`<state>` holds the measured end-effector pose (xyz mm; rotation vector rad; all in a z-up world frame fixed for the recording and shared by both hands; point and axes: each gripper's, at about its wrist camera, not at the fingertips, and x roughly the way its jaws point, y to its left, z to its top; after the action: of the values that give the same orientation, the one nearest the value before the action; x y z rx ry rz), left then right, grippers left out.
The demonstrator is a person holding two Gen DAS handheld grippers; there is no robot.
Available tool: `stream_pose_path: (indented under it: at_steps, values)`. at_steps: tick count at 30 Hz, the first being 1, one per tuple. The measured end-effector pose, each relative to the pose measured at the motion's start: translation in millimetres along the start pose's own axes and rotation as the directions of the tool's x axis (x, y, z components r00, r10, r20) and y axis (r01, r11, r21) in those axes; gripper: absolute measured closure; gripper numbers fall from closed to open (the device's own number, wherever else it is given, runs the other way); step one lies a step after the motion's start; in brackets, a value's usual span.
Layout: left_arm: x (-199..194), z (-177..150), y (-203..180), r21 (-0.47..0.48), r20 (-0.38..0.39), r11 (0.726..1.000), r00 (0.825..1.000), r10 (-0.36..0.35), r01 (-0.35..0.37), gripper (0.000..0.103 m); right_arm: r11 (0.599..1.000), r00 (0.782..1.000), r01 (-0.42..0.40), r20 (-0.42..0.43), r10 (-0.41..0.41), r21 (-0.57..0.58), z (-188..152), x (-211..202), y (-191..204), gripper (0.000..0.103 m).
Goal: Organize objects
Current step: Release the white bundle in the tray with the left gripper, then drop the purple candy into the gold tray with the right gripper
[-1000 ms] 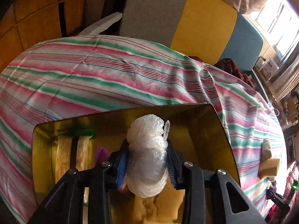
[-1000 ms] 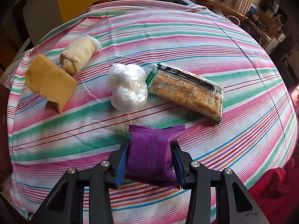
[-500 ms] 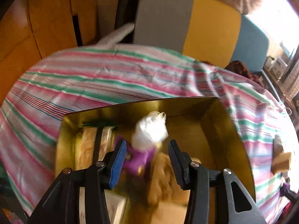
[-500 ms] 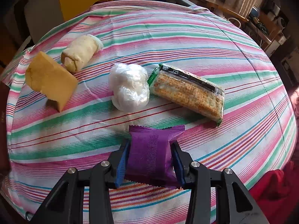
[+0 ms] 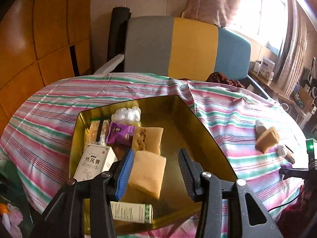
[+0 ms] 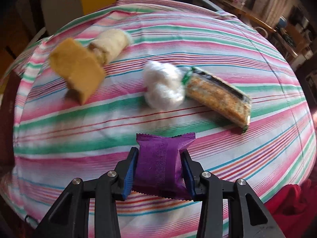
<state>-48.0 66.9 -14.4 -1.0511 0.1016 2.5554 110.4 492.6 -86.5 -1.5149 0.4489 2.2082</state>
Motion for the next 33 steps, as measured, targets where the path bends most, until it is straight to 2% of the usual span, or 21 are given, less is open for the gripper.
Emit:
stream_pose_path:
  at_steps: [4,6,11,14,17,21,25,31,33]
  values:
    - [-6.2,-7.1,-3.4,0.017,-0.004,1.0,1.0,0.005,-0.005,0.056,0.995,0.995,-0.094,0.029,0.095,-0.025,-17.7,-18.2,19.6,0.061]
    - [-6.7,-10.7,-3.8,0.024,-0.006,1.0,1.0,0.006,-0.005,0.056,0.986,0.985,-0.163,0.054,0.165,-0.031,-29.7,-34.3,40.5,0.061]
    - [-5.9,-16.9,3.3,0.002,-0.021,1.0,1.0,0.001,-0.001,0.056,0.948,0.952,-0.273,0.099,0.291,-0.16,-24.8,-63.6,105.3,0.061]
    - [-8.3,-20.5,12.8,-0.028,-0.022,1.0,1.0,-0.007,0.006,0.056,0.906,0.922,-0.333,0.11,0.37,-0.262,-6.1,-73.4,152.3,0.061]
    - [-14.8,-24.4,28.9,-0.067,-0.015,0.998,1.0,0.001,-0.002,0.056,0.857,0.897,-0.378,0.093,0.433,-0.35,15.3,-64.0,197.8,0.061]
    - [-21.9,-31.3,55.1,-0.122,-0.024,0.992,0.999,0.032,-0.035,0.056,0.784,0.877,-0.402,0.047,0.478,-0.473,17.8,-63.2,267.9,0.061]
    - [-25.6,-41.9,80.2,-0.17,-0.043,0.983,0.997,0.068,-0.075,0.056,0.734,0.889,-0.38,-0.002,0.459,-0.563,15.0,-47.8,325.6,0.06]
    - [-25.9,-52.5,99.8,-0.212,-0.064,0.972,0.994,0.091,-0.102,0.056,0.722,0.929,-0.332,-0.079,0.361,-0.607,13.3,-3.2,370.2,0.059]
    - [-26.4,-52.5,100.3,-0.214,-0.059,0.971,0.994,0.093,-0.103,0.055,0.712,0.922,-0.356,-0.104,0.372,-0.605,9.4,-1.1,372.3,0.055]
